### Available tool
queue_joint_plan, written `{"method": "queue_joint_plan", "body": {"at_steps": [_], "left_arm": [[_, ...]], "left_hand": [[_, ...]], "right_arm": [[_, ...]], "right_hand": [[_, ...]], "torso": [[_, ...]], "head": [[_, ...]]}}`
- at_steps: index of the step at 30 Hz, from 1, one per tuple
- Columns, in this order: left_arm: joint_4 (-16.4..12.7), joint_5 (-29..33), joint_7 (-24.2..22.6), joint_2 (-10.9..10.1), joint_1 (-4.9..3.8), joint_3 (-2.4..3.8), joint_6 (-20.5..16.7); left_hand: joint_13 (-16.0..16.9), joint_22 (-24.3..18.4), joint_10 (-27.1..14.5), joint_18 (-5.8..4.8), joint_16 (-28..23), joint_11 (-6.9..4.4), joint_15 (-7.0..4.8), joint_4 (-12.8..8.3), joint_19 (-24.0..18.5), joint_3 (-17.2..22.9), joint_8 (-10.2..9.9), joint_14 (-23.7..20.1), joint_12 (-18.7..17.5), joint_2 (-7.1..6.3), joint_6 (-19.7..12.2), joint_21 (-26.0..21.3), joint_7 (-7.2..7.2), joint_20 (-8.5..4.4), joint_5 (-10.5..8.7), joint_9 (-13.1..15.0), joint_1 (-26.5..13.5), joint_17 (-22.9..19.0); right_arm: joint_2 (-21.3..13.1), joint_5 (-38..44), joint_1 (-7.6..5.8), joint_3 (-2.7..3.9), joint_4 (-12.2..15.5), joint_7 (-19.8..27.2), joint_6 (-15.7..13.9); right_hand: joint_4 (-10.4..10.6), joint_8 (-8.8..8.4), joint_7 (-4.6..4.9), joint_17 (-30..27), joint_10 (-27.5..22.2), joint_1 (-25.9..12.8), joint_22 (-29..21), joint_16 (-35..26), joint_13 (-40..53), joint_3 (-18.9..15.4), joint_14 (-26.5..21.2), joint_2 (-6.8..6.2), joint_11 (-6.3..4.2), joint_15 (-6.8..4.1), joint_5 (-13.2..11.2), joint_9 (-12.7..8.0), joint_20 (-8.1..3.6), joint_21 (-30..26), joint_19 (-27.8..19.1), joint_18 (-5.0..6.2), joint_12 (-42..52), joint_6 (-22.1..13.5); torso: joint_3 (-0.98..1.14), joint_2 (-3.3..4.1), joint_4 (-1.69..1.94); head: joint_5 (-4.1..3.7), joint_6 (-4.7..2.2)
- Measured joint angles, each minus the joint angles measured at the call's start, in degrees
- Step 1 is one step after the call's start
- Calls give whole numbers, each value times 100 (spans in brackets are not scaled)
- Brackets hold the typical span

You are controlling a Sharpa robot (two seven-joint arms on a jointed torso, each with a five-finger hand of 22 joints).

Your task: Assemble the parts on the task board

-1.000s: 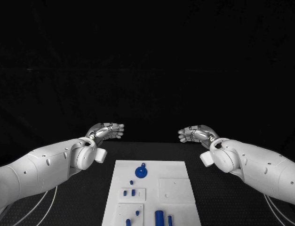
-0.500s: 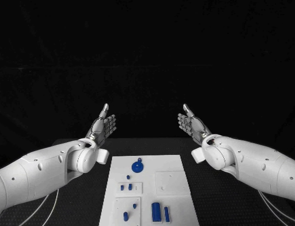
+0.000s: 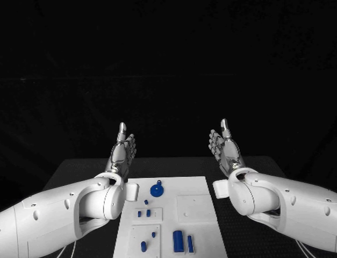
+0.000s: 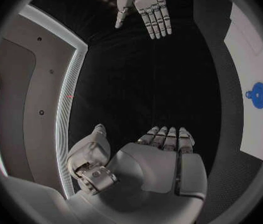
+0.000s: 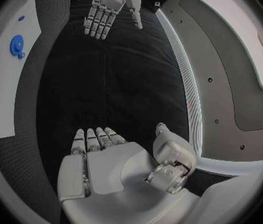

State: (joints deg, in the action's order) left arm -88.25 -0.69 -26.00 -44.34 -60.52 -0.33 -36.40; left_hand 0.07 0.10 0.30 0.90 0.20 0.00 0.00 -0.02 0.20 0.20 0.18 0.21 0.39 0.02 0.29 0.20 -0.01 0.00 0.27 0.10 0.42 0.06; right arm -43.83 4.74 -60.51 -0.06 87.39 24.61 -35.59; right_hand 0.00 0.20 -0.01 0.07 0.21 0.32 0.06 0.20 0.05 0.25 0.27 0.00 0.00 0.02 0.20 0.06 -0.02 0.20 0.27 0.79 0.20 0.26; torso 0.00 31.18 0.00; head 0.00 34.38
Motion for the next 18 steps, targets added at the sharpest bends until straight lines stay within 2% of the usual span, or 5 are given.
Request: {"method": "queue_joint_plan", "body": {"at_steps": [6, 18], "left_arm": [[-149, 39, -147, -34, 31, 26, -445], [-152, 67, -246, -36, 32, 27, -674]], "left_hand": [[-2, -4, 0, 0, 0, 0, 0, 0, 0, 0, 0, 0, 0, 0, 0, 0, 0, 0, 0, -5, 0, -1], [-1, -5, 1, 0, 0, 1, 0, 0, 0, 0, 0, 0, 0, 0, 0, 0, 0, 0, 0, -4, 0, 0]], "right_arm": [[-82, -273, 31, 1, 237, 234, -512], [-84, -445, 32, 2, 245, 385, -785]], "right_hand": [[0, 0, 0, -2, 0, 0, 0, 0, 0, 0, 0, 0, 0, 0, 0, -1, 0, 0, 0, 0, 0, 0], [0, 1, 1, -1, 0, 0, 1, 0, 1, 0, 0, 0, 0, 1, 1, -1, 0, 0, 0, 1, 0, 0]], "torso": [[1, -1, 0], [1, -1, 0]], "head": [[0, 0], [0, 0]]}}
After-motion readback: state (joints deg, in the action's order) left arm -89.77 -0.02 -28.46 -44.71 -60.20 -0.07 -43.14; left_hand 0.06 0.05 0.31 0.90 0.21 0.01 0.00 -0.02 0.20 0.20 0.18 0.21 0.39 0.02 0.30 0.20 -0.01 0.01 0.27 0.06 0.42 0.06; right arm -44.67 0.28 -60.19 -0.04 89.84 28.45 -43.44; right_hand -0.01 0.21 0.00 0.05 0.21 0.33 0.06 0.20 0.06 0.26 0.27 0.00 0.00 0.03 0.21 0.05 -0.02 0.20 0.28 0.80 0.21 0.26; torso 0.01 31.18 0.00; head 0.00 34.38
